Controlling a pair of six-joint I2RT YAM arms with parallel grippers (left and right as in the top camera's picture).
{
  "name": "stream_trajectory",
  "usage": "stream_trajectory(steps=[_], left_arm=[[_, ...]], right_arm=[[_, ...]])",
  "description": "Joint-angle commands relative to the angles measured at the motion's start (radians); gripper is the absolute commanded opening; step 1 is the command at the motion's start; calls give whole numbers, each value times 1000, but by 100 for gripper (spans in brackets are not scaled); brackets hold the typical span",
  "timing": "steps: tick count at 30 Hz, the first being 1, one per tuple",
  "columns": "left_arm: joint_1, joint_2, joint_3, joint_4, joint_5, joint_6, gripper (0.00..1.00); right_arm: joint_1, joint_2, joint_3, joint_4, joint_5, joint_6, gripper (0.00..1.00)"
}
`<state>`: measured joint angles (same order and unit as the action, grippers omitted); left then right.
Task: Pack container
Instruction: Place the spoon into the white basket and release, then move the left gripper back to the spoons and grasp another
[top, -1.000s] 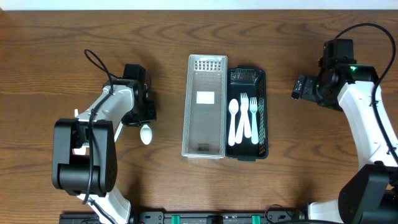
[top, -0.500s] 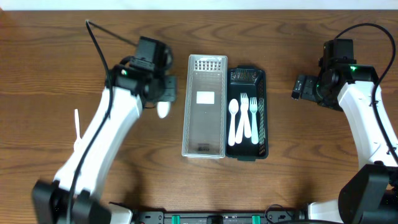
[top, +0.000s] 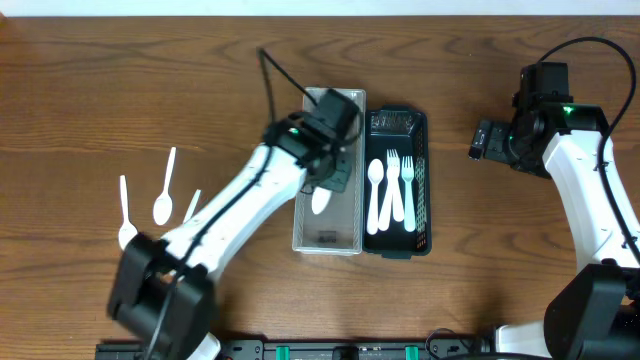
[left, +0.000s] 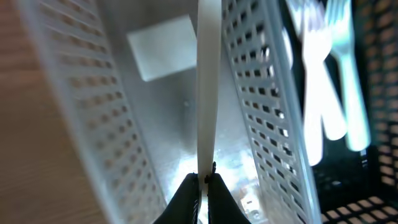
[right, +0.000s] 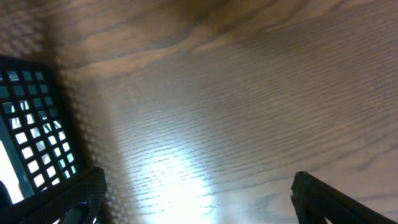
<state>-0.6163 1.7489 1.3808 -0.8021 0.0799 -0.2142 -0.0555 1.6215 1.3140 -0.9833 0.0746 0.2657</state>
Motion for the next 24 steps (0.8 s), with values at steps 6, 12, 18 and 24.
stream_trajectory(steps=[6, 12, 18, 24], left_arm=[[-13, 26, 3, 3, -2, 8, 39], [-7, -44, 61, -78, -90, 65, 59], [125, -224, 97, -278, -178, 117, 81], [430, -361, 95, -389, -177, 138, 86]], right_arm=[[-2, 2, -2, -4, -4, -15, 99], [-2, 2, -2, -7, -4, -21, 99], [-2, 2, -2, -8, -4, -28, 98], [-2, 2, -2, -6, -4, -28, 98]])
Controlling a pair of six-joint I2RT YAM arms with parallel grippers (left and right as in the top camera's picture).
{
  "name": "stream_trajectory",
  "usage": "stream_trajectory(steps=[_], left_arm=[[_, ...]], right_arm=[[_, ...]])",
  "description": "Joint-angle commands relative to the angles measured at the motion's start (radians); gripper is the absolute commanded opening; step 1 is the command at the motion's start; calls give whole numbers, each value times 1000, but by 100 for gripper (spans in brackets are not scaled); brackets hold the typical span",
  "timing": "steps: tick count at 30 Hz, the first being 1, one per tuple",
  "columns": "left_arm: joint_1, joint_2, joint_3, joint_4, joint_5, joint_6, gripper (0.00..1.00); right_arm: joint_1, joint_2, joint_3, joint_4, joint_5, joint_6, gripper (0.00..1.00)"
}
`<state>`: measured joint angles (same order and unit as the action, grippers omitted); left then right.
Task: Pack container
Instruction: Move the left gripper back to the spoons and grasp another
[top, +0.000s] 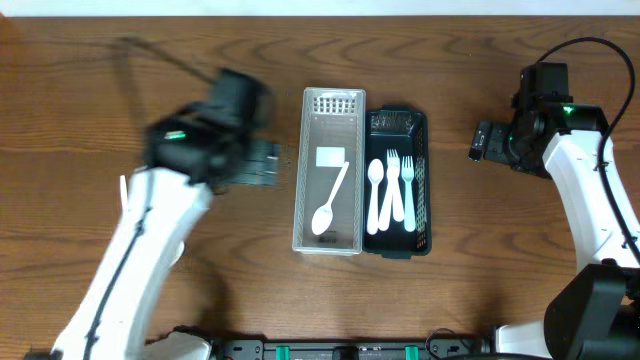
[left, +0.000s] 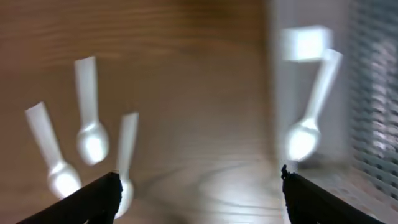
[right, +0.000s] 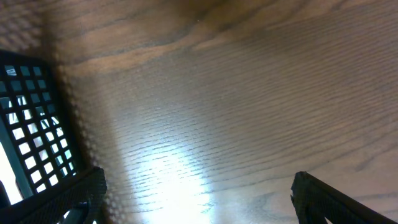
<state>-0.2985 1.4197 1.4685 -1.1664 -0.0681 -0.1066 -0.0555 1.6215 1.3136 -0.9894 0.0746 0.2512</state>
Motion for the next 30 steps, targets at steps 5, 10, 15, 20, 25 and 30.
stream_trajectory(steps=[5, 10, 15, 20, 25, 30], left_arm=[[346, -47, -27, -24, 68, 142, 88], [476, -27, -144, 61, 68, 232, 90], [519, 13, -299, 182, 68, 338, 90], [522, 76, -446, 320, 69, 357, 91], [522, 144, -518, 412, 69, 358, 91], [522, 223, -537, 444, 95, 357, 91]], right_arm=[[-2, 2, -1, -6, -4, -13, 99], [-2, 2, -1, -17, -5, -13, 99], [-2, 2, -1, -23, -5, -13, 99], [-2, 2, -1, -19, -29, -13, 99], [-2, 2, -1, -18, -31, -13, 99], [-2, 2, -1, -17, -31, -13, 99]])
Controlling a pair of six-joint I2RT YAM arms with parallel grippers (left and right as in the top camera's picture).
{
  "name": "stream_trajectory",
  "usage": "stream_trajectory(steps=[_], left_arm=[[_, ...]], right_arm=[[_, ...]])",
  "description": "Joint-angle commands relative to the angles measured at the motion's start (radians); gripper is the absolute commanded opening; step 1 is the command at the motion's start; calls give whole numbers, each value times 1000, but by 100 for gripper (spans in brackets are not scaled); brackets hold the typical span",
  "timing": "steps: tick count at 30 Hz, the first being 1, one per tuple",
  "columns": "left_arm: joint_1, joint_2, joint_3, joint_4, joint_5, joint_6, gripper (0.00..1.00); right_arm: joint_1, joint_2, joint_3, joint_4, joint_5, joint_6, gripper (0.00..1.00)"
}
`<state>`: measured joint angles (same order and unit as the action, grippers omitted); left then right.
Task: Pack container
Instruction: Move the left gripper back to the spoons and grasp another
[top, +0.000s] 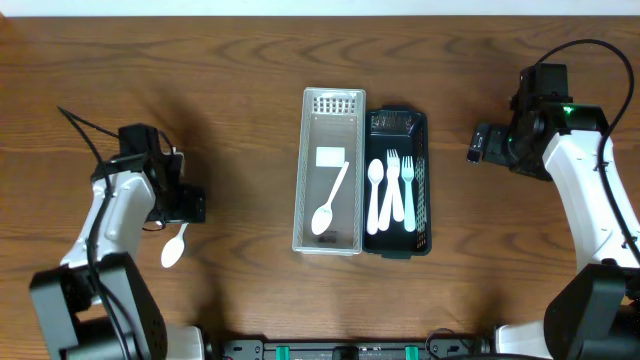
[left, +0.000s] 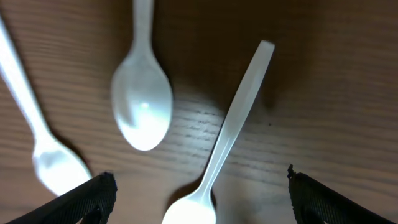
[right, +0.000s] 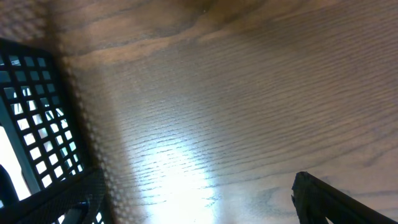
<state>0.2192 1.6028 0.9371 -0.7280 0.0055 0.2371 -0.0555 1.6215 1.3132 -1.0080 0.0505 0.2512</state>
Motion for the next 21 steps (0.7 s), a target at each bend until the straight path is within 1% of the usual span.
stream_trajectory(steps=[1, 9, 16, 19, 21], left_arm=[[4, 55, -6, 6, 22, 14, 91], [4, 166, -6, 27, 81, 13, 91], [4, 180, -6, 31, 85, 13, 91], [4, 180, -6, 30, 85, 13, 84], [4, 180, -6, 27, 85, 13, 76]], right_arm=[[-2, 2, -1, 2, -7, -13, 99], [-2, 2, -1, 1, -6, -13, 99], [-2, 2, -1, 1, -6, -13, 99], [-2, 2, -1, 1, -6, -13, 99], [-2, 2, -1, 1, -6, -13, 99]])
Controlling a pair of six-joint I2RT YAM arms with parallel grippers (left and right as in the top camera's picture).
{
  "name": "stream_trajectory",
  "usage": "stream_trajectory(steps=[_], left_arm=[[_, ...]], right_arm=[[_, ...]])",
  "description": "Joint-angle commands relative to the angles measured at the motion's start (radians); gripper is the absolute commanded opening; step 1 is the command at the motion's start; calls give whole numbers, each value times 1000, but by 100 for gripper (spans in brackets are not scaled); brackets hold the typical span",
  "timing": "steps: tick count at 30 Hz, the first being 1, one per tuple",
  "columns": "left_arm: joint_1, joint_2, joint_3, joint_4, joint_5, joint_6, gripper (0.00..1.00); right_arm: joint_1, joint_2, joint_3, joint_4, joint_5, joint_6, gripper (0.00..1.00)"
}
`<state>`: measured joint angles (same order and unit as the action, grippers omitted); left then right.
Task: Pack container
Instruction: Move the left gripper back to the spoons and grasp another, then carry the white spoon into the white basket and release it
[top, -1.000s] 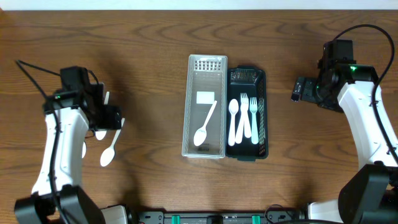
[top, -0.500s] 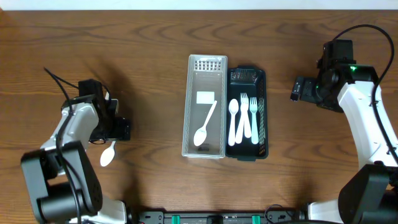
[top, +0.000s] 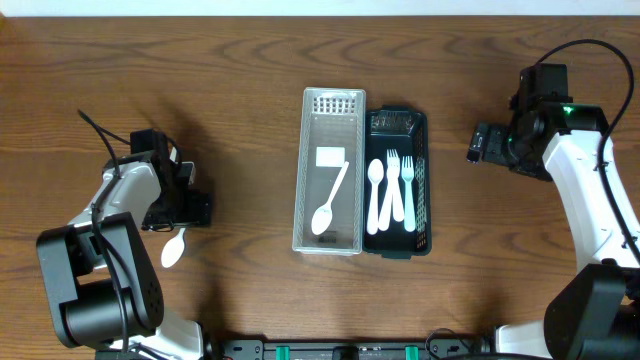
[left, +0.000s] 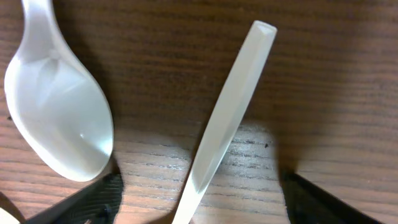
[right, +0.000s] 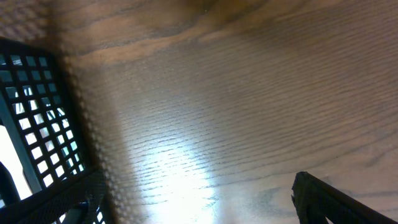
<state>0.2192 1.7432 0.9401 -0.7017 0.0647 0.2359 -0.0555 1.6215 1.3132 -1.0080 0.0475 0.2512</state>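
A clear perforated container (top: 310, 235) stands mid-table with one white spoon (top: 325, 208) lying in it. Against its right side, a black tray (top: 421, 185) holds a spoon and two forks. At the far left my left gripper (top: 185, 208) is down low over loose white spoons. It is open, and a spoon handle (left: 227, 118) runs between its fingers (left: 93, 199). That spoon's bowl (top: 172, 250) shows below the gripper. A second spoon's bowl (left: 59, 124) lies beside it. My right gripper (top: 480, 141) hangs open and empty right of the tray.
The right wrist view shows bare wood and the black tray's lattice wall (right: 31, 124) at its left. A white label (top: 331, 156) lies on the clear container's floor. The left arm covers part of the loose spoons in the overhead view.
My left gripper has dropped closer to the table, so the spoon handle now fills the space between its open fingers. The right arm has not moved.
My left gripper was shut on a spoon inside the clear container. Then that spoon lay in the container and the gripper was open, off to the left. Then it hung over the loose spoons at the left, and now sits low astride one handle.
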Motion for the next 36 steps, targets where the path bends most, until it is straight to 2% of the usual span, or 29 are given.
stream_trajectory(steps=[1, 5, 8, 14, 21, 23, 27, 31, 36], left_arm=[[4, 39, -9, -1, 26, 14, 68], [4, 39, -9, -3, 26, 14, 49], [4, 39, -9, -3, 26, 14, 45], [4, 39, -9, -3, 26, 14, 24], [4, 39, -9, -3, 26, 14, 19], [4, 39, -9, -3, 26, 14, 12], [4, 39, -9, 0, 26, 14, 6], [4, 39, -3, 0, 26, 12, 6], [0, 15, 66, -59, 26, -59, 6]], right_arm=[[-2, 2, -1, 1, -3, -13, 99], [-2, 2, -1, 2, -3, -13, 99], [-2, 2, -1, 2, -3, -13, 99], [-2, 2, -1, 2, -3, -13, 99], [-2, 2, -1, 2, -3, -13, 99], [-2, 2, -1, 2, -3, -13, 99], [-2, 2, -1, 1, -3, -13, 99], [-2, 2, -1, 1, -3, -13, 99], [-2, 2, -1, 1, -3, -13, 99]])
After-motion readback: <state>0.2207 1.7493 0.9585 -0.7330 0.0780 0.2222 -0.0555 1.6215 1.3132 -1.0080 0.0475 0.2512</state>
